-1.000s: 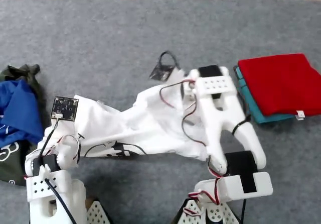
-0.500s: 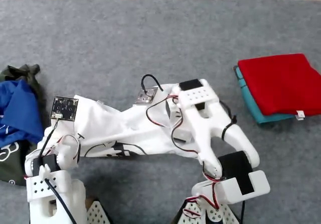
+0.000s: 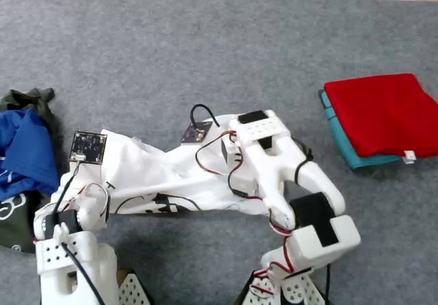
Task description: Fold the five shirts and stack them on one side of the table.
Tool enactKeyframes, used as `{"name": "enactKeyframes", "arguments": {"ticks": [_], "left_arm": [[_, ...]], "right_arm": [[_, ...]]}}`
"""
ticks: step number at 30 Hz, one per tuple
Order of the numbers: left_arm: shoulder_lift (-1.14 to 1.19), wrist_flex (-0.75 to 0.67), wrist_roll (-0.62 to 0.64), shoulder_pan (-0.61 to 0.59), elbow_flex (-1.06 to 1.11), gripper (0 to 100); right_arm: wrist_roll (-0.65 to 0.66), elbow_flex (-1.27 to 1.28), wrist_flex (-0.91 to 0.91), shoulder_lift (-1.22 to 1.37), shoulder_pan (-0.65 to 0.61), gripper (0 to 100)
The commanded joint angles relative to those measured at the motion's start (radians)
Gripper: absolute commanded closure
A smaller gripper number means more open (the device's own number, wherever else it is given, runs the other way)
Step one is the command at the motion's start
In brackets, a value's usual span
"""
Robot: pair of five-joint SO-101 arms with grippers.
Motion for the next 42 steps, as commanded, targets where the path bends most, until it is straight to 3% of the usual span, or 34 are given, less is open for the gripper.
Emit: {"name": "enactKeyframes", "arguments": {"ticks": [1,5,10,17,24,29,35,42], "left_arm": [[-0.009,-0.006,0.005,-0.002,-0.007,97],[-0.009,-0.006,0.005,-0.004,-0.007,97],[-0.009,-0.006,0.005,-0.004,-0.007,97],[-0.009,-0.006,0.003,-0.004,-0.007,97],[-0.009,-0.006,0.003,-0.004,-0.007,97],[-0.018,-0.029,0.005,0.002,-0.016,97],[-0.011,-0.158,0.006,0.004,-0.094,96],[-0.011,-0.038,0.012,0.002,-0.156,90]], "right_arm": [[-0.003,0.001,-0.009,0.056,-0.025,81.8],[-0.003,-0.005,-0.074,0.054,-0.009,83.5],[-0.003,-0.093,-0.1,0.056,0.075,98.7],[-0.005,-0.263,-0.101,0.056,0.187,98.4],[-0.009,-0.392,-0.086,0.056,0.222,98.4],[-0.003,-0.535,0.078,0.058,0.219,98.5],[0.0,-0.776,0.345,0.059,0.229,98.5],[-0.029,-1.009,0.407,0.059,0.233,98.5]]}}
